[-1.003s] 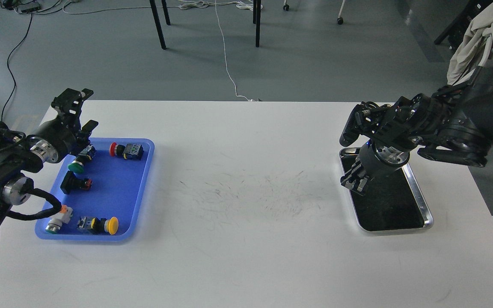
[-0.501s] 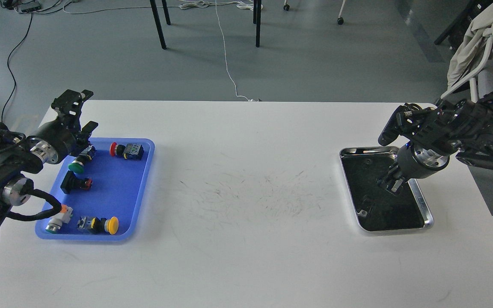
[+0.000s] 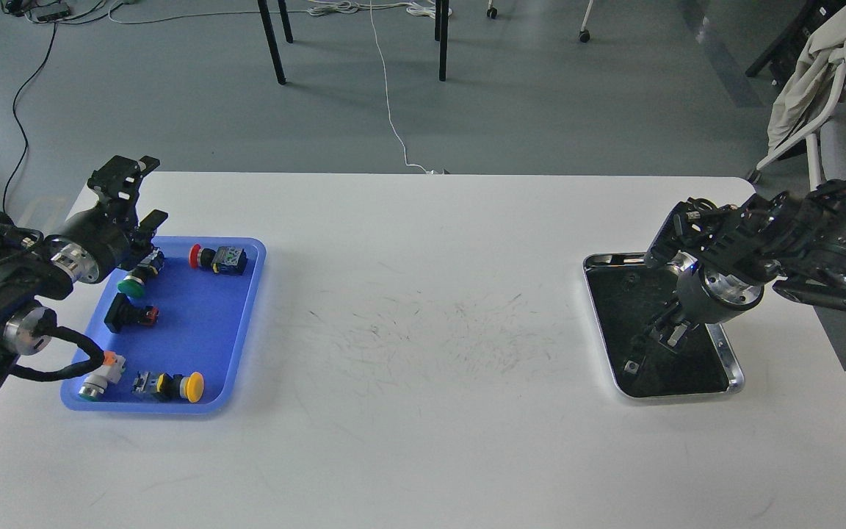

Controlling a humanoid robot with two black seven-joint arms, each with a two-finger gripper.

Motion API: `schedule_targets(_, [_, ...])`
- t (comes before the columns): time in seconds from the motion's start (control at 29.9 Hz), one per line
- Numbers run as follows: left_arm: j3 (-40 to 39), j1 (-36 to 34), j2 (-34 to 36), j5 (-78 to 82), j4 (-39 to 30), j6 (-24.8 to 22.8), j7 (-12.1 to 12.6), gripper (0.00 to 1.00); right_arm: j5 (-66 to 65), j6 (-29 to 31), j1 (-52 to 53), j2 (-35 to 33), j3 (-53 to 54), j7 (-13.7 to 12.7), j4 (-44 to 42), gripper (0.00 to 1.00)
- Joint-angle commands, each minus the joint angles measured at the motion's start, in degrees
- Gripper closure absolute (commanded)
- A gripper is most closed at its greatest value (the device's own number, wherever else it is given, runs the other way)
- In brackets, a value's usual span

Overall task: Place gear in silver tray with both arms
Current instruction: 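Lower the gear into the silver tray and open the right gripper, then raise the right gripper away from the silver tray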

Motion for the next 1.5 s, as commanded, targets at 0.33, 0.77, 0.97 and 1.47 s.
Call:
schedule_targets(0.33, [0.09, 0.00, 0.09, 0.02, 0.02, 0.05, 0.00, 0.03, 0.17, 0.16, 0.07, -0.25, -0.26, 0.00, 0.44, 0.78])
schedule_targets(0.77, [0.09, 0.26, 0.09, 0.02, 0.02, 0.05, 0.00, 0.03, 0.70, 0.16, 0.77, -0.61, 0.09, 0.00, 0.53, 0.57])
schedule_targets(0.97, [0.18, 0.61, 0.09, 0.10, 0.02, 0.05, 0.00, 0.03, 1.23, 0.16, 1.38, -1.74, 3.59, 0.00, 0.18, 0.44])
schedule_targets(1.47, [0.35, 0.70, 2.55, 0.37, -0.06, -3.46, 0.00, 0.02, 3.69, 0.34, 1.12, -16.42, 23.89, 0.00, -0.26, 0.21])
